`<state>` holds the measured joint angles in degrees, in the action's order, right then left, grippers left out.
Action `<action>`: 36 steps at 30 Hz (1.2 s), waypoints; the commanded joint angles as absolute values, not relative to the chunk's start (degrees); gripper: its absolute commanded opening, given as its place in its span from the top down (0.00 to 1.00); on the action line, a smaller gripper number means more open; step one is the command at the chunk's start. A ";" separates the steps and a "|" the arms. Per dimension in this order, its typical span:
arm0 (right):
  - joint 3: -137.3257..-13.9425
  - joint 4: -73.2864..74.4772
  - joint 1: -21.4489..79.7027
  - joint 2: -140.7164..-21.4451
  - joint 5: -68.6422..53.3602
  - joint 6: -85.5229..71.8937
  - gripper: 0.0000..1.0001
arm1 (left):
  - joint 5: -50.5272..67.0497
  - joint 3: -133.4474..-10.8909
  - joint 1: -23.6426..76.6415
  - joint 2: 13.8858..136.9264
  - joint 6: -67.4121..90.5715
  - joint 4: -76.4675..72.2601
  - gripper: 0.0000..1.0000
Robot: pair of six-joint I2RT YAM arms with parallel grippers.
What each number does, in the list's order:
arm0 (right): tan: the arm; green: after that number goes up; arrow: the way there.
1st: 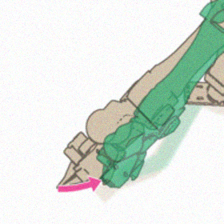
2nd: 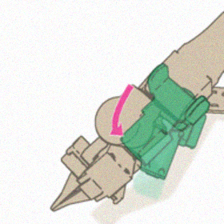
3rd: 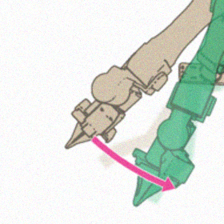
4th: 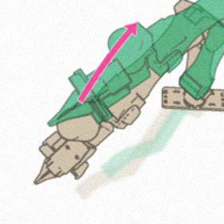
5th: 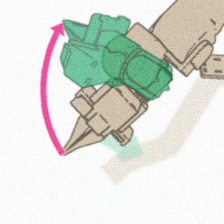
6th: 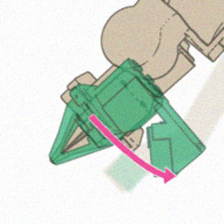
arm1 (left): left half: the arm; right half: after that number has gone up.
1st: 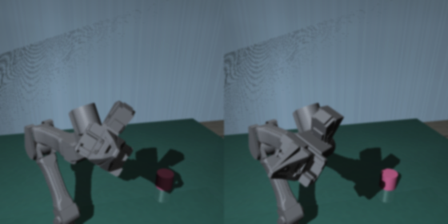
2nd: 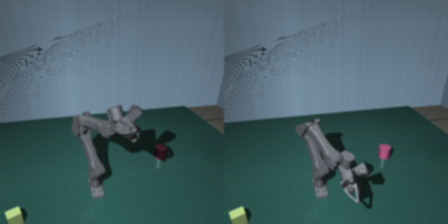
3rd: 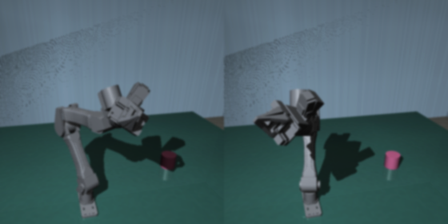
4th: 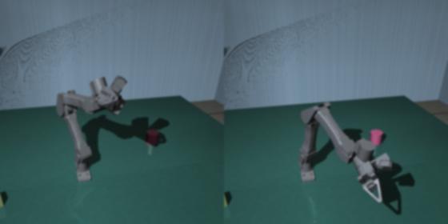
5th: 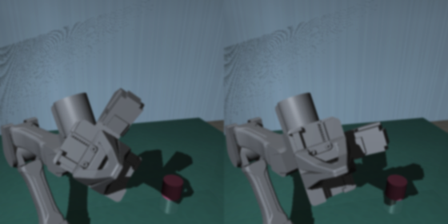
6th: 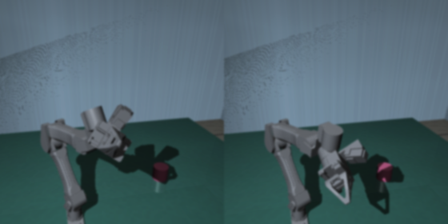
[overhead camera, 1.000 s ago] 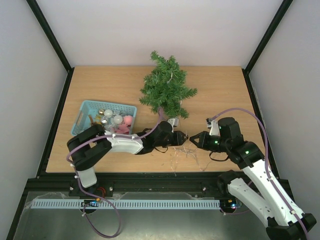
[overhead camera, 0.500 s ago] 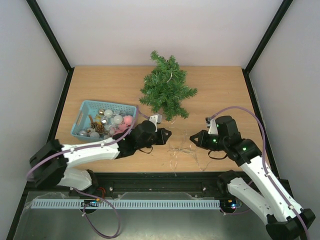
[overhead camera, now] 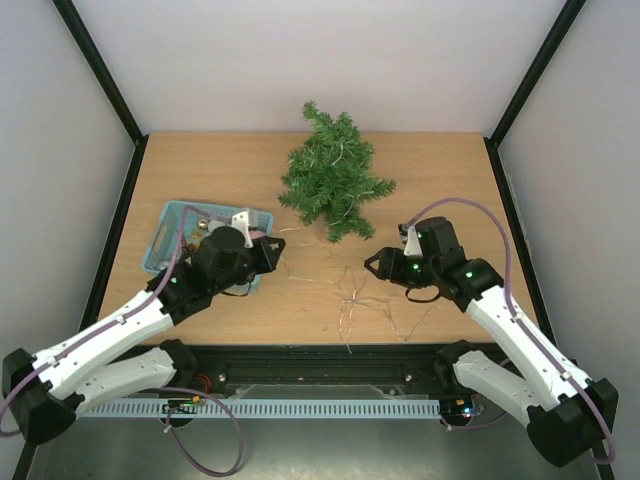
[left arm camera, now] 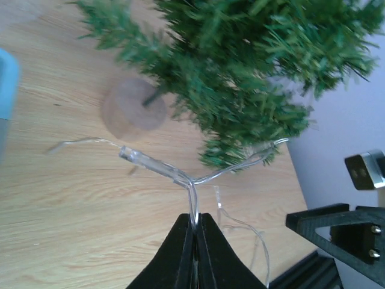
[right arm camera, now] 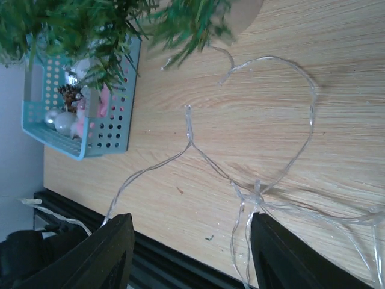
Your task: Decorate the small christmas tree
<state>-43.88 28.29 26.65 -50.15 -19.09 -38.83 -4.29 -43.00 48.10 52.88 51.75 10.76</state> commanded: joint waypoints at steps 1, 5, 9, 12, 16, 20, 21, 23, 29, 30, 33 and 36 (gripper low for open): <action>-42.87 23.25 26.94 -52.35 -19.89 -37.68 0.46 | -1.55 -44.86 43.22 50.52 47.20 19.83 0.98; -36.54 17.17 29.82 -55.44 -18.76 -38.66 0.50 | 0.76 -46.25 38.38 50.70 43.79 21.29 0.98; -34.80 14.22 36.38 -59.45 -12.39 -38.74 0.50 | 3.63 -45.84 34.49 51.04 41.88 20.82 0.98; -33.78 12.15 39.01 -61.42 -9.55 -37.67 0.51 | 5.48 -45.91 32.35 51.20 41.04 20.23 0.98; -34.02 9.79 41.30 -64.24 -6.18 -36.73 0.51 | 7.06 -46.38 30.06 51.48 40.00 20.20 0.98; -36.01 7.13 43.15 -69.76 -3.57 -34.24 0.51 | 8.06 -46.89 28.26 51.88 39.20 20.19 0.98; -36.68 6.73 43.80 -71.10 -2.59 -33.87 0.51 | 8.13 -46.98 28.02 51.94 39.06 20.13 0.98; -37.86 5.90 45.43 -73.63 -0.39 -32.77 0.51 | 8.38 -47.18 27.51 52.18 38.86 19.96 0.98; -39.05 2.80 48.71 -78.58 2.77 -31.12 0.51 | 8.70 -47.38 26.72 53.01 38.67 19.37 0.98; -39.28 2.67 48.77 -79.39 3.16 -31.05 0.51 | 8.78 -47.37 26.64 53.09 38.68 19.29 0.98; -40.04 3.51 49.02 -81.61 5.41 -30.77 0.57 | 8.88 -47.38 26.55 53.23 38.59 19.33 0.98; -40.08 3.36 49.12 -83.27 6.67 -30.39 0.62 | 8.88 -47.40 26.46 53.36 38.60 19.33 0.98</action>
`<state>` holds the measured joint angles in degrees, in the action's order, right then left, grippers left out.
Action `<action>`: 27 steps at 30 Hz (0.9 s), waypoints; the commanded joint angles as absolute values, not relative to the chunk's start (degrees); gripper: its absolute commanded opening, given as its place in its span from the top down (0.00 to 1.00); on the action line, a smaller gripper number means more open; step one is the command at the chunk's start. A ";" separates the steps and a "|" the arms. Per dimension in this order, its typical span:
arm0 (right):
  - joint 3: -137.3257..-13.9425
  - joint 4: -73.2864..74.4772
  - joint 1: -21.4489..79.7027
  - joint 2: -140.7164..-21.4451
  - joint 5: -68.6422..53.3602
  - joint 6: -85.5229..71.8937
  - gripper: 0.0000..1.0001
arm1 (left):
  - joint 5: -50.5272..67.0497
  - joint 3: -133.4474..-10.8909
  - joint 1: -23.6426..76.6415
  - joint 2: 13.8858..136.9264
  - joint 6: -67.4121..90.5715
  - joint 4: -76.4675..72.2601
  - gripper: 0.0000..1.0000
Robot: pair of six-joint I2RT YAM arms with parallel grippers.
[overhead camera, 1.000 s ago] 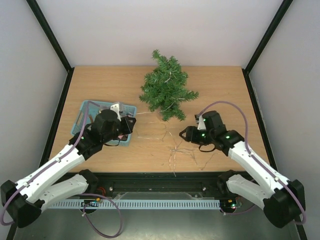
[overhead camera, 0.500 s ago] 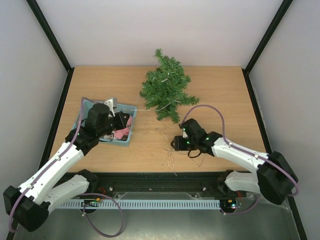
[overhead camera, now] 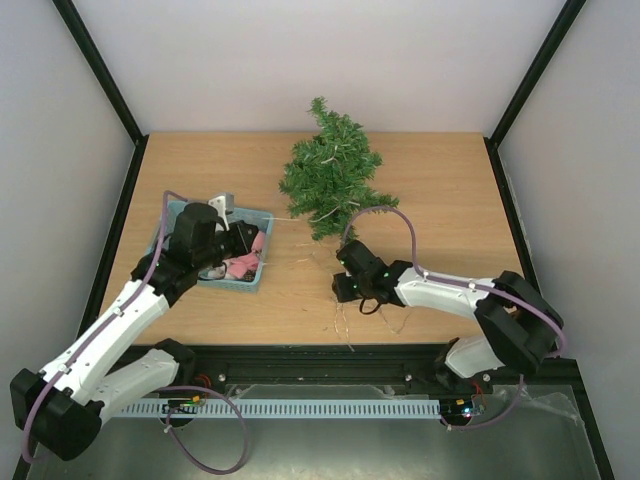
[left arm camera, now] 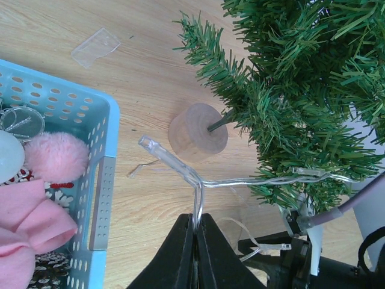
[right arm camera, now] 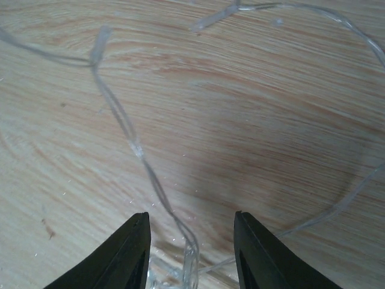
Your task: Decorate the small christmas tree
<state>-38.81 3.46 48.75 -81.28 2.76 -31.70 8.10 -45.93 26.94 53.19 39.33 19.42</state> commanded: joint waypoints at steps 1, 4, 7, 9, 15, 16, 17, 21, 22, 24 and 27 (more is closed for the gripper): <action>-40.08 3.18 49.11 -83.76 6.61 -30.29 0.66 | 8.85 -47.38 26.33 53.50 38.60 19.27 0.98; -39.99 2.75 49.57 -84.54 6.52 -29.94 0.81 | 8.81 -47.37 26.05 53.82 38.58 19.17 0.98; -39.33 2.82 51.04 -82.06 6.20 -29.63 0.91 | 8.95 -47.75 25.49 54.39 38.18 19.32 0.98; -38.39 3.54 51.94 -78.35 6.09 -29.97 0.95 | 9.20 -48.19 24.89 55.21 37.59 19.49 0.98; -38.10 11.50 52.25 -63.55 4.64 -32.19 0.99 | 11.62 -48.16 21.88 57.75 37.10 17.62 0.98; -38.83 13.43 52.21 -60.89 4.10 -32.31 0.99 | 12.44 -48.22 21.40 58.34 37.16 17.08 0.98; -39.88 15.42 52.21 -58.59 3.56 -32.38 0.99 | 13.01 -48.24 20.99 58.95 37.22 16.53 0.98; -45.73 22.60 52.23 -52.18 0.23 -31.44 0.97 | 13.98 -49.40 19.48 60.87 37.01 15.34 0.98; -46.86 23.56 52.21 -51.38 -0.78 -31.12 0.96 | 14.21 -49.66 18.99 61.17 37.05 15.08 0.98; -49.51 26.85 52.21 -51.15 -1.29 -30.59 0.96 | 14.68 -50.34 18.09 61.62 36.92 14.90 0.98; -51.52 30.58 52.25 -50.90 -2.75 -30.61 0.98 | 15.13 -50.98 17.14 62.04 36.59 14.74 0.98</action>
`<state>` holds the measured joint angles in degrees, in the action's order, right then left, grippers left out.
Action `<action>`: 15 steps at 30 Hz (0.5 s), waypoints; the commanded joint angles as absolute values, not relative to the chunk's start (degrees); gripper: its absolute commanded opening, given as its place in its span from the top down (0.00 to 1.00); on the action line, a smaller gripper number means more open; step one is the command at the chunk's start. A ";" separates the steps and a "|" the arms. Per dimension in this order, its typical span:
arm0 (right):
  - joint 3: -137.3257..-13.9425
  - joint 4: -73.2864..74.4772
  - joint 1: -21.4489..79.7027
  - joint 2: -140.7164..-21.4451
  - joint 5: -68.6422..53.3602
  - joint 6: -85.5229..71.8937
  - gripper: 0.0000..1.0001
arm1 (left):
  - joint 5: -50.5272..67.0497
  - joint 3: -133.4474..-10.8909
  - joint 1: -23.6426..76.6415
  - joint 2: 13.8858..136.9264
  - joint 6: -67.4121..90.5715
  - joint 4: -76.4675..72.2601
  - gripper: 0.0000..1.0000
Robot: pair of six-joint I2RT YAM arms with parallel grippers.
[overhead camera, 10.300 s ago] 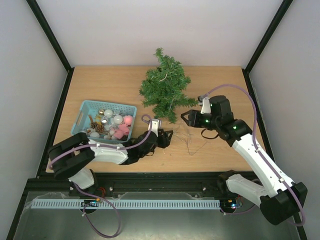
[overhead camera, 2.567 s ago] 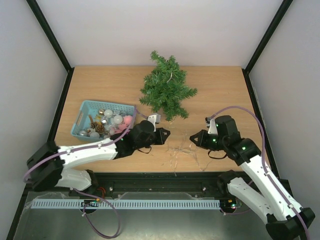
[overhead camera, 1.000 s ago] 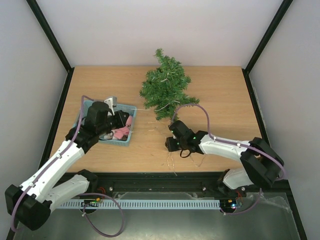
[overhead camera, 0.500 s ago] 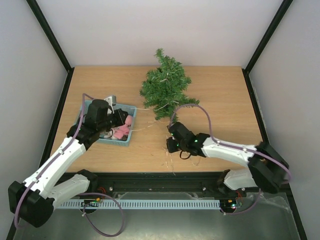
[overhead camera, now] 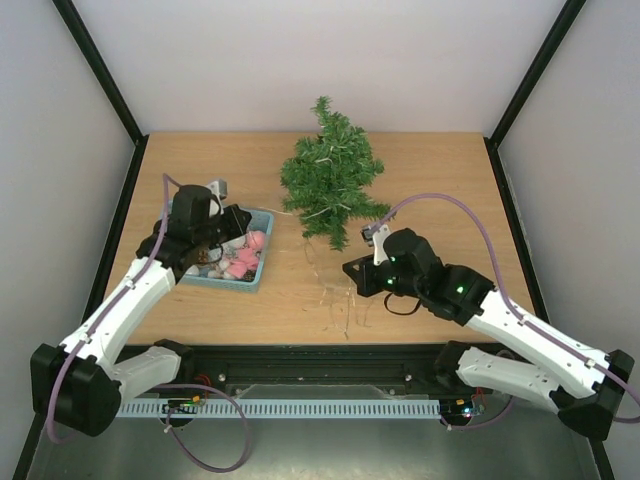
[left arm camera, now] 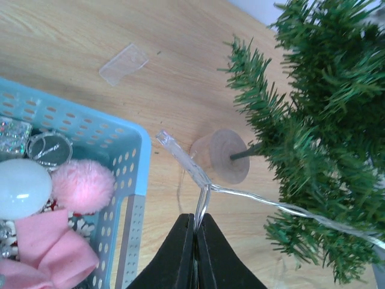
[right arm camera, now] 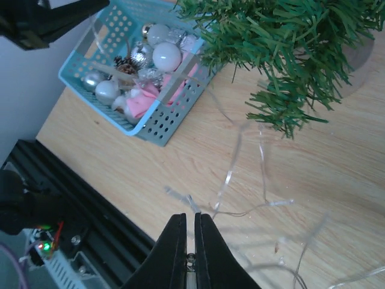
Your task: Decorate the small christmas tree
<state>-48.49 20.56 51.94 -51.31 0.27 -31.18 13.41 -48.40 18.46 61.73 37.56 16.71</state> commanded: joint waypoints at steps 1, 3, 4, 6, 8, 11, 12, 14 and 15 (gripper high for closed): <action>-51.69 31.10 52.25 -50.08 -3.19 -30.90 0.98 | 15.38 -51.18 16.77 62.31 36.40 14.85 0.98; -52.07 30.82 52.22 -46.73 -3.31 -31.50 0.99 | 15.70 -51.33 16.07 62.49 36.15 14.94 0.97; -52.58 30.62 52.23 -45.31 -3.22 -31.62 0.98 | 15.78 -51.33 15.70 62.56 36.16 14.82 0.97; -54.58 31.77 52.21 -44.53 -1.75 -31.62 0.97 | 16.05 -51.34 15.33 62.67 36.07 14.66 0.97; -56.54 35.42 52.25 -46.81 -0.11 -31.01 0.98 | 16.31 -51.33 15.17 62.89 36.06 14.46 0.98; -55.26 36.87 52.25 -47.93 3.57 -32.41 0.99 | 16.35 -51.39 14.95 63.25 35.86 14.32 0.98; -54.36 37.35 52.27 -47.83 6.83 -34.01 0.99 | 16.41 -51.41 14.89 63.34 35.79 14.33 0.98; -53.46 40.34 52.17 -48.18 15.13 -38.11 0.99 | 16.43 -51.35 14.55 63.29 35.62 14.47 0.98; -53.46 42.45 52.16 -48.39 20.13 -40.55 0.99 | 16.37 -51.26 14.38 63.28 35.54 14.50 0.97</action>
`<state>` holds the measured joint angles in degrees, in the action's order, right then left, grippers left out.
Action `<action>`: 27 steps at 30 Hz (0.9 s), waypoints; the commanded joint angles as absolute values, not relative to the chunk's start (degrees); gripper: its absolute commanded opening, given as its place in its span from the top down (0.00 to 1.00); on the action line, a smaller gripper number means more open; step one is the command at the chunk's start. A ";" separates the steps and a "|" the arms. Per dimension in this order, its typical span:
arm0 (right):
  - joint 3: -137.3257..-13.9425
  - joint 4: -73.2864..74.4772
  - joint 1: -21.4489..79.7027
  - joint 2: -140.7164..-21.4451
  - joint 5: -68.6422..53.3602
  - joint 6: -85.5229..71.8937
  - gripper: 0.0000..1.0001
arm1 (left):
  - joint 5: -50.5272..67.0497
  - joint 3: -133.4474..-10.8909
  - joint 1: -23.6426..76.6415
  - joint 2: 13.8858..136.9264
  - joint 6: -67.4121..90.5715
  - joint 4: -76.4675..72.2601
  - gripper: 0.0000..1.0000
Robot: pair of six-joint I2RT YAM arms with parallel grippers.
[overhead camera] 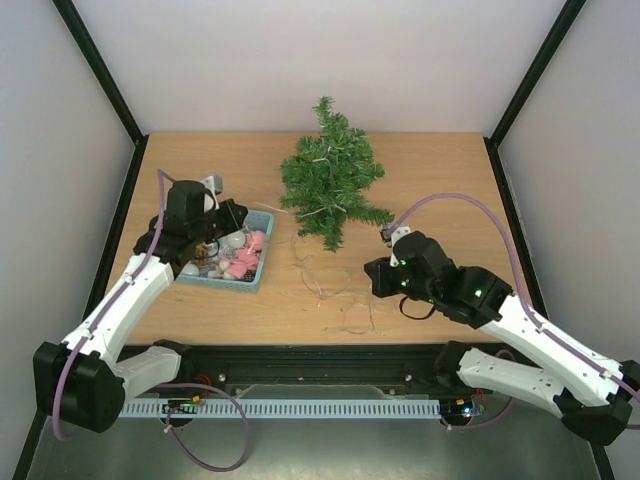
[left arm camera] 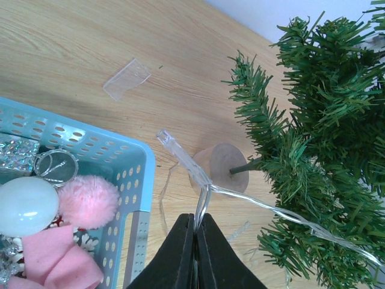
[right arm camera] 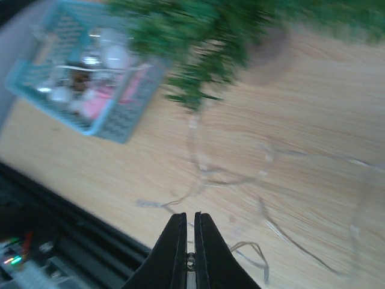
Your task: Decorate the small christmas tree
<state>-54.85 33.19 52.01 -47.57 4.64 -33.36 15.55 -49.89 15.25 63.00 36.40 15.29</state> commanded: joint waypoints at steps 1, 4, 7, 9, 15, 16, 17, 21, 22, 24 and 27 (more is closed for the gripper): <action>-53.54 43.52 52.17 -48.28 23.64 -41.75 0.99 | 16.35 -51.12 14.27 63.14 35.51 14.49 0.98; -56.52 46.59 52.08 -46.66 33.35 -44.66 0.99 | 16.58 -51.25 14.07 63.05 35.34 14.72 0.98; -61.04 48.93 52.05 -45.01 42.70 -45.38 0.99 | 16.60 -51.59 13.99 63.23 35.00 15.14 0.98; -62.77 48.86 52.04 -44.62 48.85 -44.87 0.99 | 16.61 -51.68 13.97 63.32 34.77 15.29 0.98; -59.31 34.23 45.06 -44.58 56.45 -37.26 0.99 | 16.31 -51.19 13.89 63.63 34.15 15.64 0.98; -58.35 30.48 41.12 -45.01 54.44 -33.02 0.99 | 16.36 -51.04 13.89 63.63 34.13 15.64 0.98; -57.91 26.39 36.65 -46.09 51.61 -31.10 0.99 | 16.54 -50.98 13.77 63.70 34.15 15.64 0.98; -59.70 22.30 14.41 -53.91 31.41 -30.32 0.99 | 16.93 -51.44 13.68 64.11 33.82 15.81 0.98; -60.30 22.29 9.99 -56.07 27.22 -30.80 0.99 | 16.96 -51.64 13.64 64.15 33.75 15.90 0.98; -60.37 21.39 2.65 -58.95 20.99 -31.93 0.99 | 16.94 -51.98 13.52 64.20 33.66 16.20 0.98; -58.66 19.61 -5.30 -61.30 14.99 -33.15 0.99 | 16.94 -52.88 13.47 64.67 33.32 17.03 0.98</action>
